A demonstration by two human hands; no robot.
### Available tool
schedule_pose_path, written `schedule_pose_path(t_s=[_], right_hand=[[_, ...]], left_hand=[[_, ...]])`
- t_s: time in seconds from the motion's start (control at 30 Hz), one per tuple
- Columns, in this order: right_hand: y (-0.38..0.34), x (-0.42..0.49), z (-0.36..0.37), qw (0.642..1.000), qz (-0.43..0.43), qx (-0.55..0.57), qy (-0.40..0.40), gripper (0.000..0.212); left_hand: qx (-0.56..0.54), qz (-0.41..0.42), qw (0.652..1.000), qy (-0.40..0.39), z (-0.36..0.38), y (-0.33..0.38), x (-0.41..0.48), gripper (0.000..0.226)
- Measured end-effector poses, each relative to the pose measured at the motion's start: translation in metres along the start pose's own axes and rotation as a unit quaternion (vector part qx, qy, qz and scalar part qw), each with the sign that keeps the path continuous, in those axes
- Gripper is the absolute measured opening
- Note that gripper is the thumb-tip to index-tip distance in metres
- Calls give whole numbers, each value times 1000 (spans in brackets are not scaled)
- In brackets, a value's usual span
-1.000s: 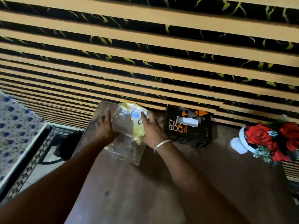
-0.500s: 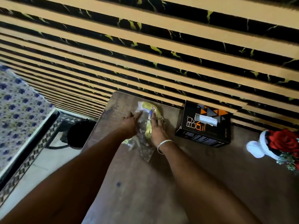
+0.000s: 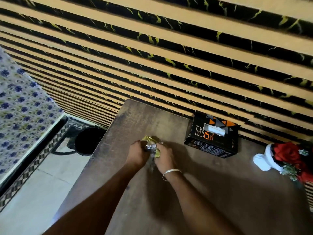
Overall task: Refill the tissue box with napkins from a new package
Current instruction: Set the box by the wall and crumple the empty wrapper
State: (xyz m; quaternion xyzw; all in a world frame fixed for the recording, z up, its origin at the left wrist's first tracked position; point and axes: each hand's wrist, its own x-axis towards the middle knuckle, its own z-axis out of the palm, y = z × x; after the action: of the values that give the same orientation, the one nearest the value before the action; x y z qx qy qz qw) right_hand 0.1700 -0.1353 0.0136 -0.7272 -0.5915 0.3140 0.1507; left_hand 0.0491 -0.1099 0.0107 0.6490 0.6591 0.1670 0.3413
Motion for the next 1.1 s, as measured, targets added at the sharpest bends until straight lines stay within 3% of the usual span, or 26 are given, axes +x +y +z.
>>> schedule_pose_path(t_s=[0.23, 0.47, 0.6, 0.83, 1.1], right_hand=[[-37, -62, -7, 997, -56, 52, 6, 46], [-103, -88, 16, 984, -174, 45, -10, 31], [-142, -100, 30, 976, -209, 52, -6, 27], [-208, -96, 67, 969, -242, 24, -46, 30], [-313, -67, 180, 973, -221, 8, -60, 37]], left_hand=[[-44, -36, 997, 44, -32, -15, -62, 30], [-121, -80, 979, 145, -103, -30, -128, 11], [-179, -105, 969, 135, -136, -56, -147, 10], [-189, -98, 963, 166, -196, -101, -153, 10], [-183, -112, 968, 131, -289, -225, -117, 7]])
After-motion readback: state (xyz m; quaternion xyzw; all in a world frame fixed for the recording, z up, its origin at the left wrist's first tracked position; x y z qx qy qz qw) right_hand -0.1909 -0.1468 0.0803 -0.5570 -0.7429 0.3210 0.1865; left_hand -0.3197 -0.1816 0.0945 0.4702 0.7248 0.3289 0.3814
